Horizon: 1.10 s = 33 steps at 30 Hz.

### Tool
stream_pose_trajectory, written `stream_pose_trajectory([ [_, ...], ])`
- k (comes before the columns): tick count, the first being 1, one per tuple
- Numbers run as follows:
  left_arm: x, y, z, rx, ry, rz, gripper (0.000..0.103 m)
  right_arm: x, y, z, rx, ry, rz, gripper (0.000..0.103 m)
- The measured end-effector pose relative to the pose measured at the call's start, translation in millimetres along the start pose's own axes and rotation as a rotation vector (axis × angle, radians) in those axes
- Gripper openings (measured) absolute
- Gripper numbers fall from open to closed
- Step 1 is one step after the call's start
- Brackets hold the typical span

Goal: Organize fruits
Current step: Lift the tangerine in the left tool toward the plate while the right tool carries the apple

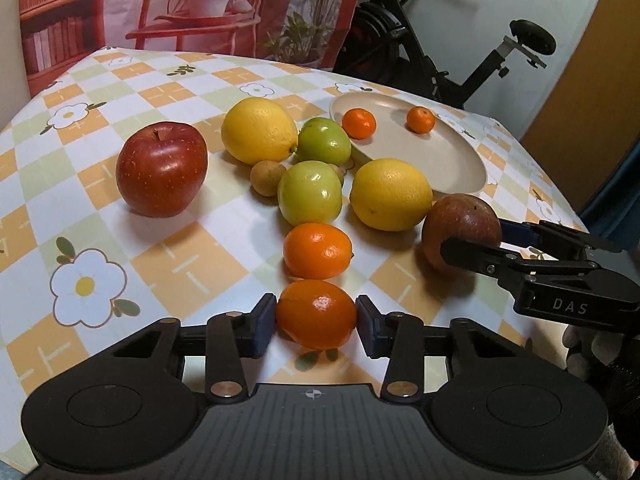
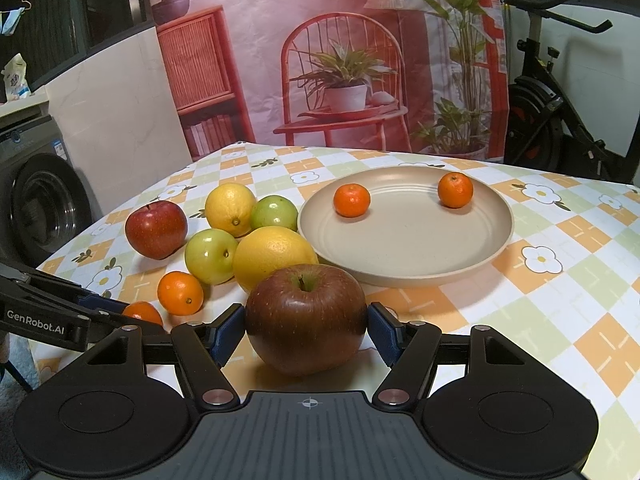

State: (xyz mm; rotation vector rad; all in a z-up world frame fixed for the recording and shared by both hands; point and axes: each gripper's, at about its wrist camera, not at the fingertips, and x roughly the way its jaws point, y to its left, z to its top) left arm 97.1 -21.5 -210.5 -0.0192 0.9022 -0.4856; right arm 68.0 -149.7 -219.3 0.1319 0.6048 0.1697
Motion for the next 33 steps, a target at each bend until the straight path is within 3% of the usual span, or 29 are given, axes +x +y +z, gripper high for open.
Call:
stream_pose_trajectory([
  [15,-6.6,-0.7,-1.2,0.028,-0.037,0.048,0.045,0.4,-1.0,-1.9,0.003,0.011,0.004,0.064],
  [27,-25.1,-10.4,7.7,0.105,-0.113,0.100,0.045,-0.2,-4.8,-0.3,0.013,0.019,0.016,0.063],
  [33,-38.9,-19.7,27.5,0.137,-0.174,0.114,0.045,-9.0,-9.3,5.8,0.019,-0.009,0.007,0.063],
])
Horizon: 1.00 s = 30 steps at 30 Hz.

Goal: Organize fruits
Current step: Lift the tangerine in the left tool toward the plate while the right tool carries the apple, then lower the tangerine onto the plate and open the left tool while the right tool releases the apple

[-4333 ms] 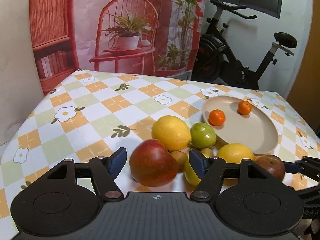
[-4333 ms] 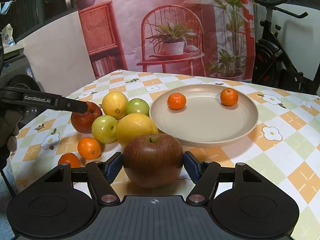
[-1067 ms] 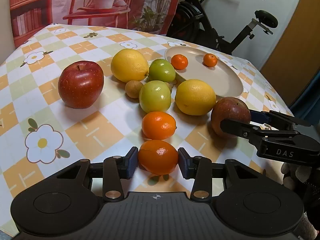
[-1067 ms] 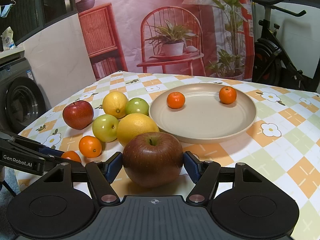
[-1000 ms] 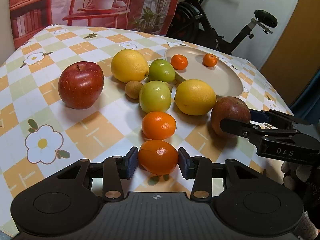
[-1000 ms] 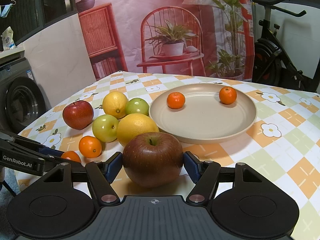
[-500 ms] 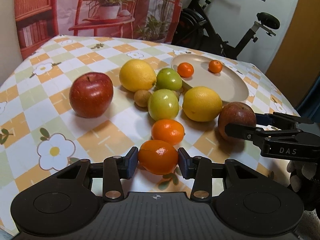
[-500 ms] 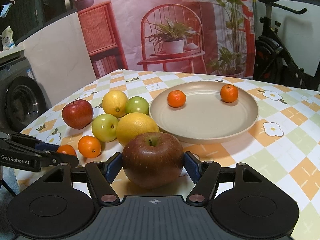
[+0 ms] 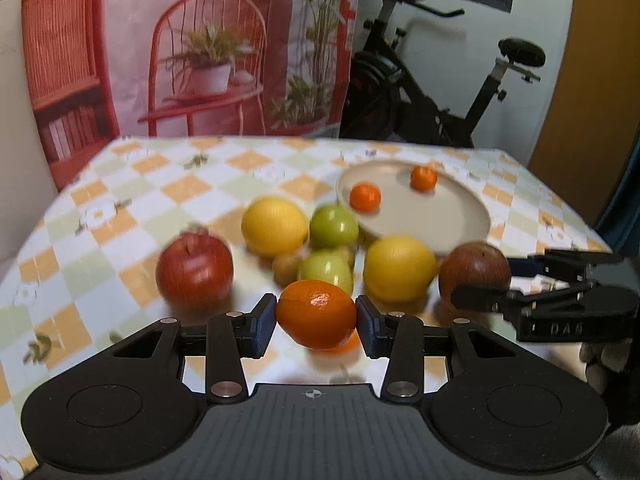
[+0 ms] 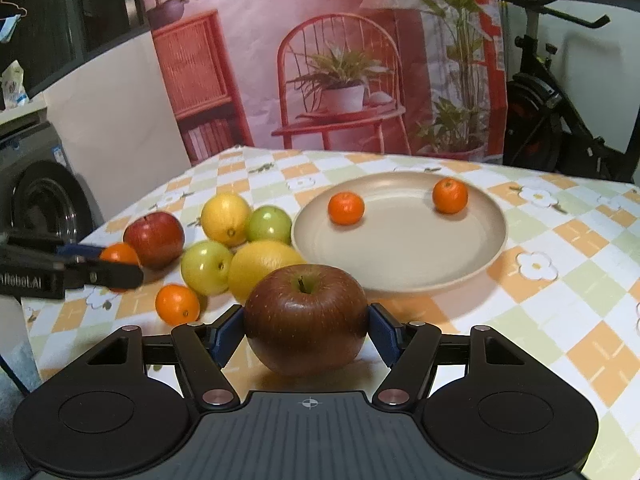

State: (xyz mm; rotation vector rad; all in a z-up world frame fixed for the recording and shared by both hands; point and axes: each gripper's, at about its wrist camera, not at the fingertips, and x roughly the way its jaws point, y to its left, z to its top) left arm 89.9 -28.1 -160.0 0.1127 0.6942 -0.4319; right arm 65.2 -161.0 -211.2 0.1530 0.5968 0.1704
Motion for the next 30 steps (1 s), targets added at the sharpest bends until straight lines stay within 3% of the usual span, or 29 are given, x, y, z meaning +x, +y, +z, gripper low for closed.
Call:
stream_pose_trajectory([
  [8,3.0,-19.7,38.0,0.048,-0.078,-0.011,0.045,-7.8,-14.9,22.2,-0.050,-0.052,-0.033,0.063],
  [17,43.0,-43.0,80.2,0.089,-0.093,-0.022,0.045,15.1,-60.3,44.6,-0.084,-0.075,-0.109,0.063],
  [30,114.0,-65.2,130.6,0.150,-0.071,-0.037,0.045,61.3,-102.8,56.9,-0.101,-0.070,-0.136,0.063],
])
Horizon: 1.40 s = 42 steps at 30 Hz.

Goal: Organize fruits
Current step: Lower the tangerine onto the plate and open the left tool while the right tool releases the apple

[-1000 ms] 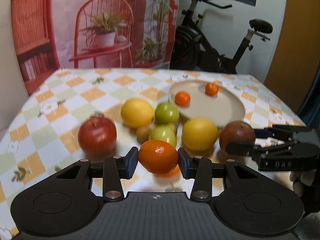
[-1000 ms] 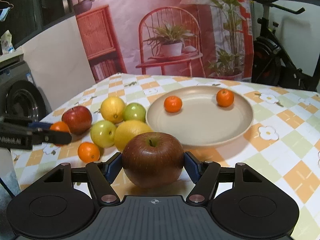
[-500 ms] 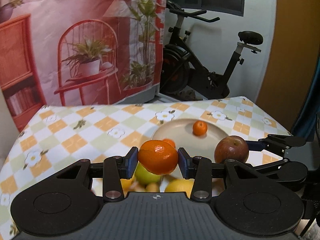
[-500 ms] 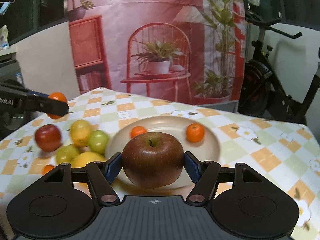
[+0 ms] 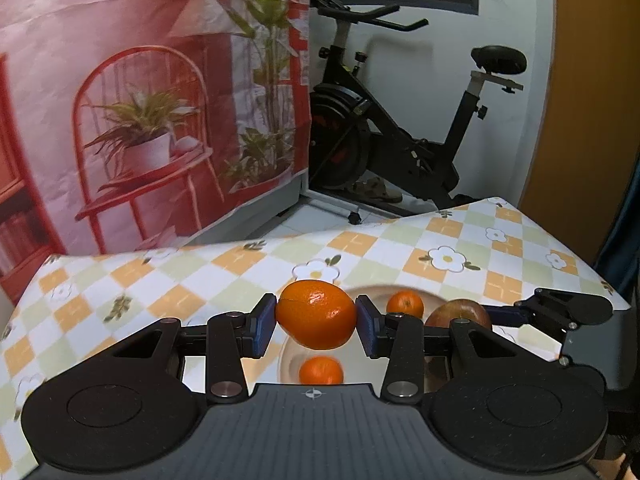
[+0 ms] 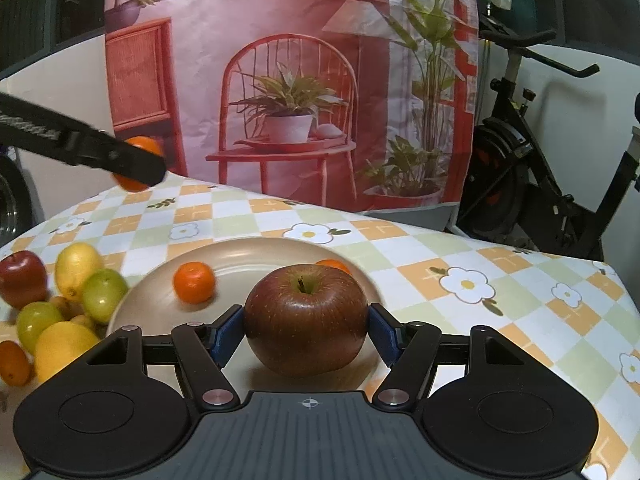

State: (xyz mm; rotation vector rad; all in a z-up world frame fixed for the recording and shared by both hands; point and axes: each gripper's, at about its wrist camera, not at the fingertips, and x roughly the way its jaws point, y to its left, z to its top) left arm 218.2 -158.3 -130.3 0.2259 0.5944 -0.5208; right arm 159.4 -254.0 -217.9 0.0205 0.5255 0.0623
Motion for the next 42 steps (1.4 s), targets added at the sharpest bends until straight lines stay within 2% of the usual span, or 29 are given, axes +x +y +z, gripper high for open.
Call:
stream_pose_trajectory([
  [9,62.9,-6.1,-4.3,0.034,0.109,-0.083,0.045,12.5,-16.3,-3.6,0.014,-0.001,0.005,0.063],
  [17,97.7,-1.3,-7.5,0.014,0.155,-0.119,0.045,15.3,-15.1,-4.0,0.005,-0.009,-0.005,0.063],
  [36,115.7,1.2,-9.3,-0.003,0.198,-0.119,0.046,16.5,-11.7,-1.6,-0.004,-0.007,-0.023,0.064],
  [42,114.6,1.6,-8.4,-0.005,0.205,-0.116,0.052,17.2,-12.2,-2.9,0.005,-0.001,-0.026,0.066],
])
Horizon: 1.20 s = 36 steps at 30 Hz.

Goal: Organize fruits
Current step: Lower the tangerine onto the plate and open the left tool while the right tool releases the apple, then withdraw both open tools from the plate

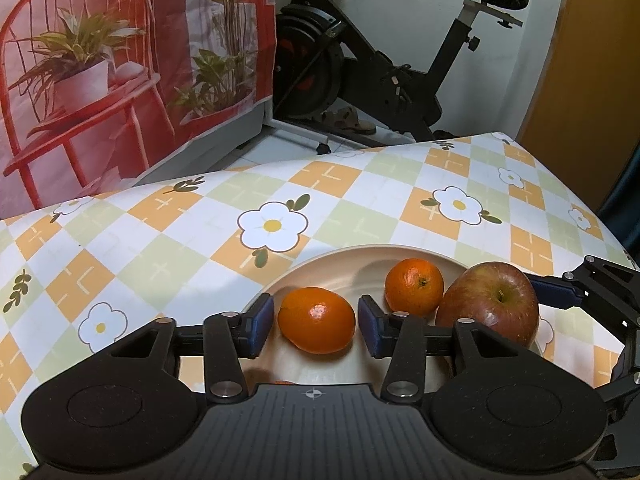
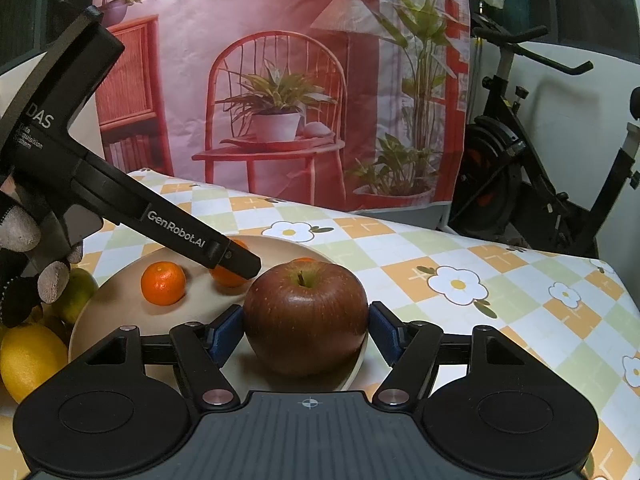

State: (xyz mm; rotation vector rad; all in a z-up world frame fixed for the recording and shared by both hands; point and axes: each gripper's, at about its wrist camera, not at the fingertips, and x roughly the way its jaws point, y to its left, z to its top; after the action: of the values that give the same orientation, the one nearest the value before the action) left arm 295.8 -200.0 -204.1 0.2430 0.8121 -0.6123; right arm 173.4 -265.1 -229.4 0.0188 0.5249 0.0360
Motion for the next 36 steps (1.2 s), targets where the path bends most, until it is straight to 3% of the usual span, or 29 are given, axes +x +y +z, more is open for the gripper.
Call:
stream_pose_trajectory([
  [4,-13.1,-0.4,-0.2,0.010,-0.027,0.020,0.061,-3.8,-2.9,-0.7,0.033,-0.009,0.001,0.074],
  [15,-74.1,4.4,-12.9,-0.001,-0.105,0.123,0.065,-33.1,8.3,3.9,0.102,-0.055,-0.010,0.081],
  [18,-96.7,6.9,-20.4,-0.012,-0.135,0.148,0.066,-45.8,12.3,4.2,0.158,-0.074,0.007,0.087],
  [20,-112.6,8.9,-27.9,-0.020,-0.155,0.169,0.067,-54.3,19.0,2.9,0.177,-0.095,0.014,0.092],
  [28,-166.1,26.4,-65.5,-0.129,-0.218,0.215,0.067,-75.2,59.4,-11.0,0.132,-0.130,0.056,0.092],
  [34,-191.9,28.2,-102.3,-0.183,-0.246,0.333,0.067,-91.3,84.4,-22.6,0.097,-0.178,0.086,0.092],
  [36,-198.9,28.3,-114.4,-0.214,-0.261,0.342,0.067,-92.9,91.5,-24.8,0.076,-0.173,0.093,0.092],
])
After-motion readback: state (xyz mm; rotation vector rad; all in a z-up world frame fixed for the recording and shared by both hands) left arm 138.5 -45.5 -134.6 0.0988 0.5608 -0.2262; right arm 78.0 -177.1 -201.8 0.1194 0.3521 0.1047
